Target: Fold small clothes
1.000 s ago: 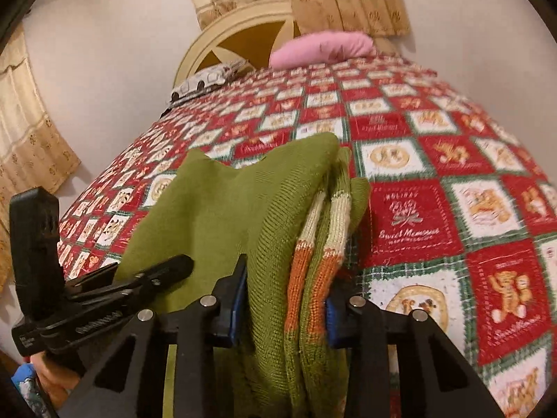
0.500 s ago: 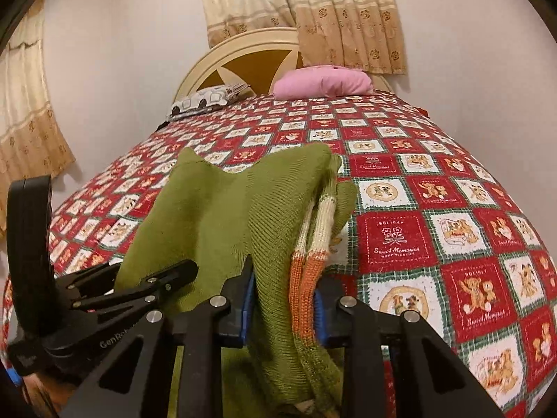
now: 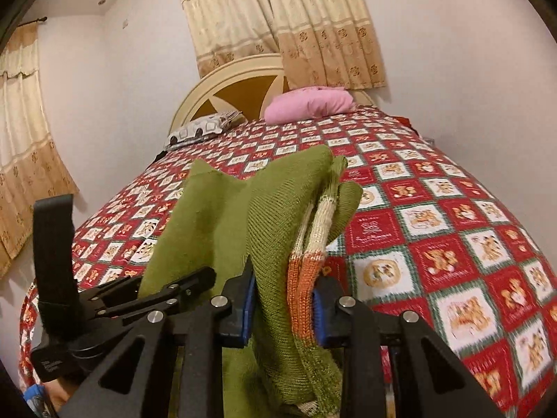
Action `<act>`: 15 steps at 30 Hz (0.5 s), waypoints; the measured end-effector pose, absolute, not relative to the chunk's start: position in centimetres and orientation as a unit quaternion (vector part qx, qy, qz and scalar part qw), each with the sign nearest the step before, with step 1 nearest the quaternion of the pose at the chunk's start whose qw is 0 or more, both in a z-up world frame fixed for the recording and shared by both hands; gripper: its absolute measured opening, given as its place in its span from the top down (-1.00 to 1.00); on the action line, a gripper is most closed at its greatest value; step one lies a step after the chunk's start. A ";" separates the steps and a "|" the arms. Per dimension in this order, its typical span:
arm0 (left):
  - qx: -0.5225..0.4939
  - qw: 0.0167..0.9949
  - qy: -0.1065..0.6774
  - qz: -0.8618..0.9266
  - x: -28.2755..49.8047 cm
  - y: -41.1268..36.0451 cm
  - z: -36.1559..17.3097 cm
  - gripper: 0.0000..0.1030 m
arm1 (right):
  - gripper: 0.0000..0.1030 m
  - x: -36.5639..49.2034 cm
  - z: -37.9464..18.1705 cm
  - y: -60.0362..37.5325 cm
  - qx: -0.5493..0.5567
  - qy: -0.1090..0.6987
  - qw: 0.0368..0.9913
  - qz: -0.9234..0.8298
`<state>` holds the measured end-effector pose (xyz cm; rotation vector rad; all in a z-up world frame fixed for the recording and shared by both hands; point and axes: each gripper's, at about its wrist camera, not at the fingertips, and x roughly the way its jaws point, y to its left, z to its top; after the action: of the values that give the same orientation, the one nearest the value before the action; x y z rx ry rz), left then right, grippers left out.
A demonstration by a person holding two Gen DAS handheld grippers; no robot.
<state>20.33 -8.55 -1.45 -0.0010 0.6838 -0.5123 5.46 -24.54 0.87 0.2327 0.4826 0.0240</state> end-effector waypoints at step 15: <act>0.038 0.883 0.331 -0.332 13.4 -13.7 -0.7 0.23 | 0.48 -5.6 1.5 -28.2 0.123 0.225 0.964 -0.068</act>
<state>13.38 -13.70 -0.74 0.0790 0.6886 -0.6917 -5.62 -28.16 1.52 0.2483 0.4546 -0.1379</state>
